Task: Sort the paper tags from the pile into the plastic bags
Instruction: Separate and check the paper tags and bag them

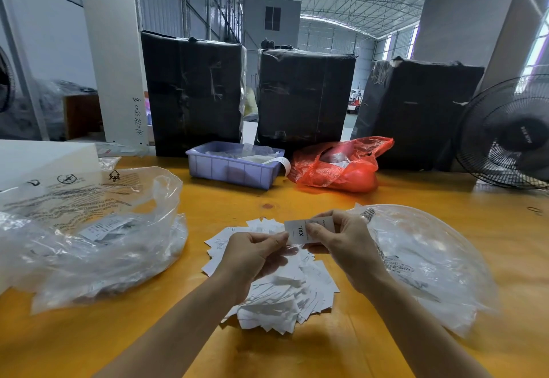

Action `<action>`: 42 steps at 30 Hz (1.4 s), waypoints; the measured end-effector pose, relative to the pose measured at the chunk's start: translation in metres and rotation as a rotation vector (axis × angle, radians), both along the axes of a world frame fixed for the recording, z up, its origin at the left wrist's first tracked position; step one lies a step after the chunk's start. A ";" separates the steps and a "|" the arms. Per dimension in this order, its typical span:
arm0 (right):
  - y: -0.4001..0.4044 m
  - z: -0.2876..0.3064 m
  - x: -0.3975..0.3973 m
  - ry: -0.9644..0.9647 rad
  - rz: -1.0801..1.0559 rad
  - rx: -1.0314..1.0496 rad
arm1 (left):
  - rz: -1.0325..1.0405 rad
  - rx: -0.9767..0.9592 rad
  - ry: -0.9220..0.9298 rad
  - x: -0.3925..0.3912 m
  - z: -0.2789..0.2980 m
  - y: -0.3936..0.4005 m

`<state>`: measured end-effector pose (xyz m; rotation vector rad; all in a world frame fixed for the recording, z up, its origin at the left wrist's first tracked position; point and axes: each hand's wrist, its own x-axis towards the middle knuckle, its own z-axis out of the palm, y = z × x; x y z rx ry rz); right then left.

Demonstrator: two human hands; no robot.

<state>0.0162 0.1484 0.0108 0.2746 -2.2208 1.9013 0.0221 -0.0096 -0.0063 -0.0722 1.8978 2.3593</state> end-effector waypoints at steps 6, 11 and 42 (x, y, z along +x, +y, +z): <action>0.003 0.003 0.001 -0.082 0.076 0.074 | 0.064 -0.015 0.022 -0.001 0.001 -0.002; 0.001 0.000 0.002 -0.196 0.213 0.162 | -0.006 -0.093 0.068 0.002 -0.002 0.001; 0.002 0.000 -0.001 0.178 -0.107 -0.146 | 0.043 0.058 -0.006 -0.002 0.000 -0.002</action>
